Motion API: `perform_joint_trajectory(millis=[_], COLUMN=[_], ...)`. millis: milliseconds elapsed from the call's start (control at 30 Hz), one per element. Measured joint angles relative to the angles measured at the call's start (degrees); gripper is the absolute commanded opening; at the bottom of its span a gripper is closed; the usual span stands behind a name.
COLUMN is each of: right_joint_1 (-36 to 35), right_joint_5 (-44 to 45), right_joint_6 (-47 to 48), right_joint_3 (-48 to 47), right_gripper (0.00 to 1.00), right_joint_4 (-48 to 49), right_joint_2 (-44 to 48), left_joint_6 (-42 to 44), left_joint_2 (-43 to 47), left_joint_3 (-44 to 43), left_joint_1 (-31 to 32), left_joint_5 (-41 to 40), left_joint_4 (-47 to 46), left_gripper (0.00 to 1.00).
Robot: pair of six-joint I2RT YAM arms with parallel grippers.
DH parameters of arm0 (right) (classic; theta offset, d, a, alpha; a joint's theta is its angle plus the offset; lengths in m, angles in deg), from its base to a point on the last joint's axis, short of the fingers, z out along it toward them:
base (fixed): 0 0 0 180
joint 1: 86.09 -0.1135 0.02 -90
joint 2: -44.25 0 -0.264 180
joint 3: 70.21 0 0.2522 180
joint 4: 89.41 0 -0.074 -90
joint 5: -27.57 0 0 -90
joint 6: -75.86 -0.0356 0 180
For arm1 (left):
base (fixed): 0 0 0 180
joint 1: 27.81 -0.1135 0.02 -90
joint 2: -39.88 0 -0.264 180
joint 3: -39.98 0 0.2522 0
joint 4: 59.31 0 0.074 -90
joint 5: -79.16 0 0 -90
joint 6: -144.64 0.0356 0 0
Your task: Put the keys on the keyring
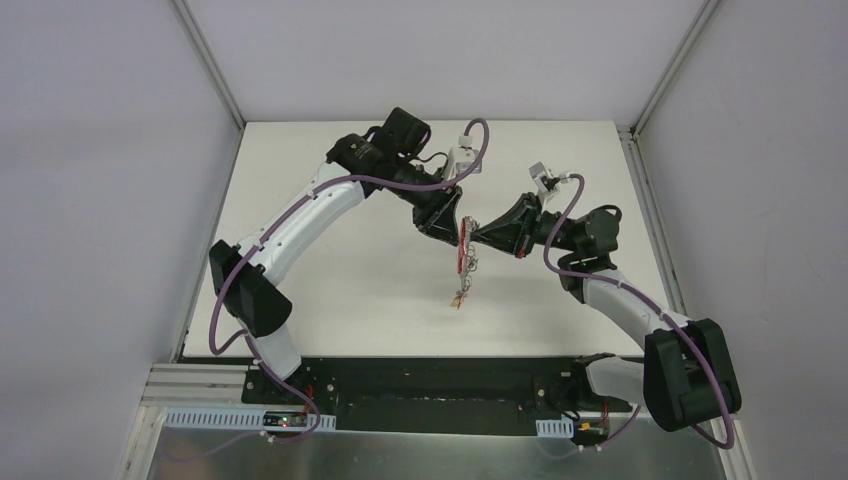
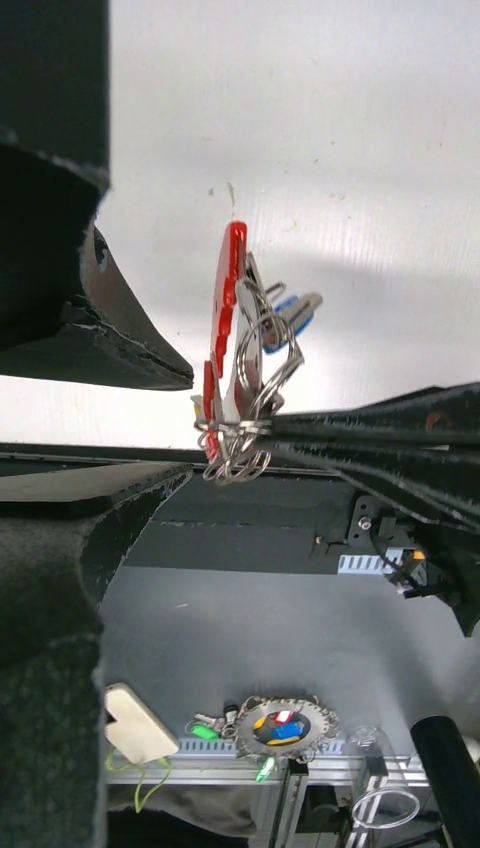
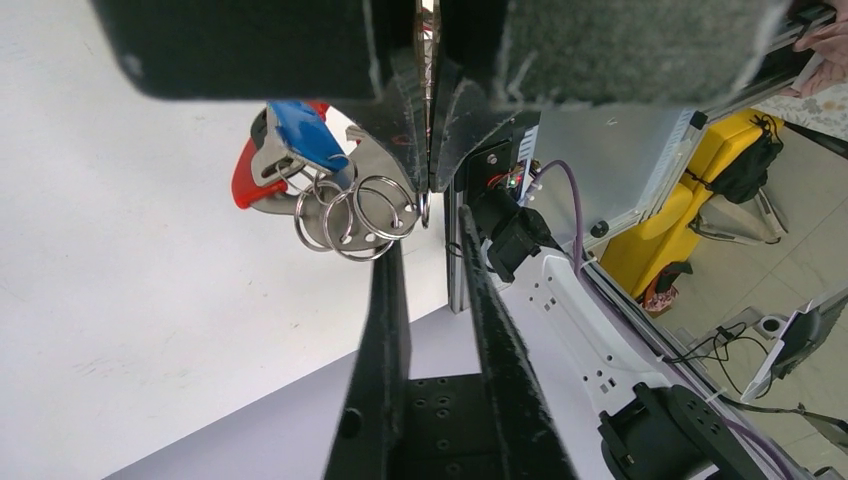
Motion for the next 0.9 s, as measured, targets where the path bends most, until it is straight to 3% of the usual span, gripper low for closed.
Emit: perform_joint_trajectory(millis=[400, 900], right_joint_1=[0.5, 0.7], right_joint_5=[-0.3, -0.3], right_joint_6=[-1.9, -2.0], right_joint_3=[0.0, 0.0], right_gripper=[0.00, 0.00], right_joint_4=[2.2, 2.6], right_joint_2=[0.0, 0.0], left_joint_6=[-5.1, -7.0], left_joint_2=[0.3, 4.4], left_joint_3=[8.4, 12.4], left_joint_1=[-0.4, -0.4], left_joint_5=[2.4, 7.6], left_joint_4=[-12.2, -18.6], left_gripper=[0.32, 0.28])
